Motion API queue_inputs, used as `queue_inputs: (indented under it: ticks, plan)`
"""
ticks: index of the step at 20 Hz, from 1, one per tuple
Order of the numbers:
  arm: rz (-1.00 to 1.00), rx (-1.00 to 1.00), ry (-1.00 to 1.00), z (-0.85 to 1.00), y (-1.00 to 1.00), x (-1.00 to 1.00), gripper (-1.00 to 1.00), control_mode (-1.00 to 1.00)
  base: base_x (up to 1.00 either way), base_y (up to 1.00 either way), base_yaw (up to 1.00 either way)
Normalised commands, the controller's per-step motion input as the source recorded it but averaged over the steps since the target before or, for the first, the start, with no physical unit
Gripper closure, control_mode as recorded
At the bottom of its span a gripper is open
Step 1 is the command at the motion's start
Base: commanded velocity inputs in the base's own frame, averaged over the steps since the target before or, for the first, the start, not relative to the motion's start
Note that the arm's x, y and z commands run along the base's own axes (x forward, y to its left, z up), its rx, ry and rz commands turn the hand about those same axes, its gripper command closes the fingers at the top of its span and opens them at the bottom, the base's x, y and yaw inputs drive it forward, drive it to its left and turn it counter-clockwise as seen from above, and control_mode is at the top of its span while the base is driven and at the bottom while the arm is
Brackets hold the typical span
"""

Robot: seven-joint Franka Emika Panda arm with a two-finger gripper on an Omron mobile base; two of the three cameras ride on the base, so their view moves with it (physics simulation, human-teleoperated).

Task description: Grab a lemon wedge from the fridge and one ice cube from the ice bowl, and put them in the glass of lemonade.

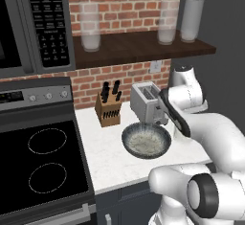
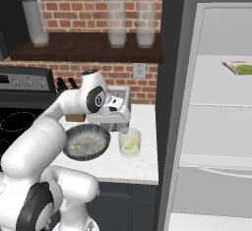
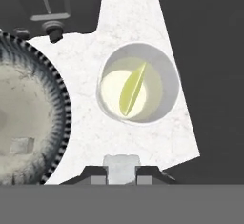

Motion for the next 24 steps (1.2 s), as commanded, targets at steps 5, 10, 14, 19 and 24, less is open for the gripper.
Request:
queue_inputs:
  ticks: [5, 10, 14, 19, 24]
  plan:
    - [0.0, 0.02, 0.03, -0.1, -0.1, 0.16, 1.0, -1.0, 0.0, 0.0, 0.0]
    - [0.0, 0.0, 0.07, -0.08, -0.05, 0.4, 1.0, -1.0, 0.0, 0.0, 0.0]
    - [0.0, 0.0, 0.01, -0.08, -0.16, 0.12, 1.0, -1.0, 0.0, 0.0, 0.0]
    - [0.0, 0.0, 0.0, -0.05, -0.22, 0.0, 1.0, -1.0, 0.0, 0.0, 0.0]
    - [0.0, 0.0, 0.0, -0.01, -0.13, 0.0, 1.0, -1.0, 0.0, 0.0, 0.0]
